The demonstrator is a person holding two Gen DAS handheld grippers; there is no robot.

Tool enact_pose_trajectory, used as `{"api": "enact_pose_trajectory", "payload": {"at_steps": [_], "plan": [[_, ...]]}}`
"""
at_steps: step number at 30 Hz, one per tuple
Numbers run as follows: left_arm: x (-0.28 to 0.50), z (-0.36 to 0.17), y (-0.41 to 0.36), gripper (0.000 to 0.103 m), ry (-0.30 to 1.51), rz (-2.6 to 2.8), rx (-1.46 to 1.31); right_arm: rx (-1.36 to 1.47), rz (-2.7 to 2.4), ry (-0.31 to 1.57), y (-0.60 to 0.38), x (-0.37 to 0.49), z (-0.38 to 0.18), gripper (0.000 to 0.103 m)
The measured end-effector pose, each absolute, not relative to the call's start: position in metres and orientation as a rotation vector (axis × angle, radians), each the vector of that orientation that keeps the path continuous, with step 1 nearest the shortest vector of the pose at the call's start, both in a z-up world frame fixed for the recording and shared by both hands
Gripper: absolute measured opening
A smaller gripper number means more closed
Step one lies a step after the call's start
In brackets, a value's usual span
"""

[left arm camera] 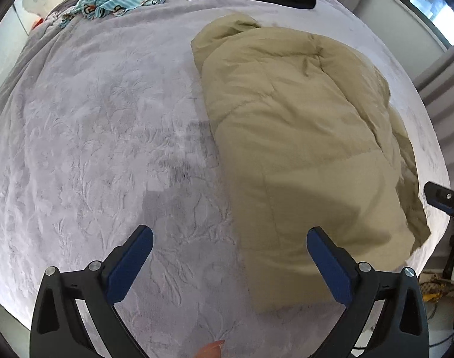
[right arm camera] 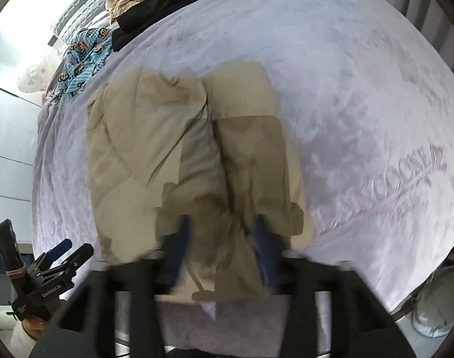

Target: Fold large clothes

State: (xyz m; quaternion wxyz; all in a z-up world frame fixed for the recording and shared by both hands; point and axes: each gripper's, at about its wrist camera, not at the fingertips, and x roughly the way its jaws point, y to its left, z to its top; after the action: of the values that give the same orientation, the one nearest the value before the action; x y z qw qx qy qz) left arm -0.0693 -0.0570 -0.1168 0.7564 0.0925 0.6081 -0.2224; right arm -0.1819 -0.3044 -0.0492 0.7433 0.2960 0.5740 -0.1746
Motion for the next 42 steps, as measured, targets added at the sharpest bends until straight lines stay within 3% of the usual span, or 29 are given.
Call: {"api": "enact_pose_trajectory", "payload": {"at_steps": [3,5,7,11,26,32,34,35,38,42], "plan": [[-0.056,-0.121,-0.061,0.103,1.346,-0.48,0.173,0.626,-0.364,1.282,-0.321,-0.167,-0.054,0.068],[-0.048,-0.126,-0.064,0.103,1.37,-0.499,0.143,0.624,-0.344,1.302,-0.333,-0.158,-0.061,0.081],[-0.041,-0.132,-0.069,0.103,1.395,-0.517,0.115,0.648,-0.307,1.316,-0.346,-0.152,-0.07,0.082],[-0.028,-0.144,-0.077,0.103,1.432,-0.562,0.055,0.679,-0.236,1.34,-0.367,-0.142,-0.089,0.103],[0.028,-0.229,-0.08,0.103,1.662,-0.776,-0.48,0.987,0.06,1.368,-0.416,-0.1,-0.186,0.103],[0.027,-0.227,-0.101,0.103,1.646,-0.739,-0.477,1.108,0.127,1.345,-0.405,-0.08,-0.207,0.103],[0.025,-0.219,-0.102,0.094,1.622,-0.736,-0.467,1.126,0.131,1.358,-0.402,-0.077,-0.21,0.098],[0.023,-0.214,-0.1,0.091,1.605,-0.738,-0.461,1.142,0.137,1.362,-0.402,-0.077,-0.211,0.083],[0.018,-0.2,-0.095,0.08,1.577,-0.766,-0.451,1.222,0.149,1.324,-0.401,-0.083,-0.204,0.055],[0.026,-0.182,-0.09,0.078,1.54,-0.822,-0.425,1.171,0.159,1.289,-0.387,-0.078,-0.18,0.049]]}}
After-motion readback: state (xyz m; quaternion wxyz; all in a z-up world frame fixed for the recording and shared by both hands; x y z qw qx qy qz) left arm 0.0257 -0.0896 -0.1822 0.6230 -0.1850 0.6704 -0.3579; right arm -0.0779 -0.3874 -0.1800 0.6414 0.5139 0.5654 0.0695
